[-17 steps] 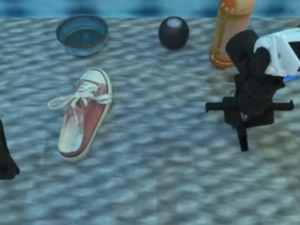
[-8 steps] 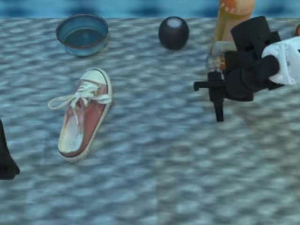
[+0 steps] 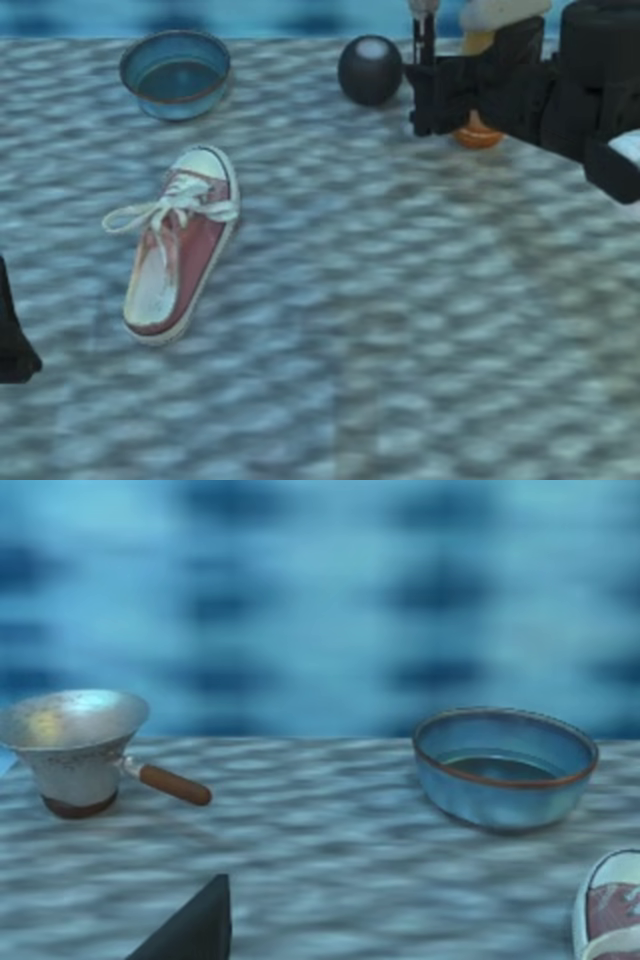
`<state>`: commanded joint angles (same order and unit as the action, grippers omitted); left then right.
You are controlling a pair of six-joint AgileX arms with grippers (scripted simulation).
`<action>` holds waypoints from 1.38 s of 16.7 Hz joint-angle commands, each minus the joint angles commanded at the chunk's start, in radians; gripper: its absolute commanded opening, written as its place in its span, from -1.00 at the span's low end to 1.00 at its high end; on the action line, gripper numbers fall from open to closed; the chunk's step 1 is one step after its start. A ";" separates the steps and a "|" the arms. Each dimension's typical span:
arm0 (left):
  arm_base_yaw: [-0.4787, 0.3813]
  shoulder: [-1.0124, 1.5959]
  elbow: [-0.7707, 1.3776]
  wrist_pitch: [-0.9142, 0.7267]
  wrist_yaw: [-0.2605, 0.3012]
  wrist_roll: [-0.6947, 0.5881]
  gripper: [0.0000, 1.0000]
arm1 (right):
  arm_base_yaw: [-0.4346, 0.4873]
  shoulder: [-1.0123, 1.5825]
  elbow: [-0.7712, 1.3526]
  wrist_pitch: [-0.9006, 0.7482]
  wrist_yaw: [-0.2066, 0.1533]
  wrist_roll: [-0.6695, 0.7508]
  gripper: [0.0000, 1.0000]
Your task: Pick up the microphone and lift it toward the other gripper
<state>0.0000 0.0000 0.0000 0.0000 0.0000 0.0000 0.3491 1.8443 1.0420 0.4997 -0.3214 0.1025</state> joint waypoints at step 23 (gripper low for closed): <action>0.000 0.000 0.000 0.000 0.000 0.000 1.00 | 0.277 -0.320 -0.222 0.262 0.166 -0.066 -1.00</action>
<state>0.0000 0.0000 0.0000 0.0000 0.0000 0.0000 0.6266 1.5243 0.8202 0.7616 -0.1555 0.0364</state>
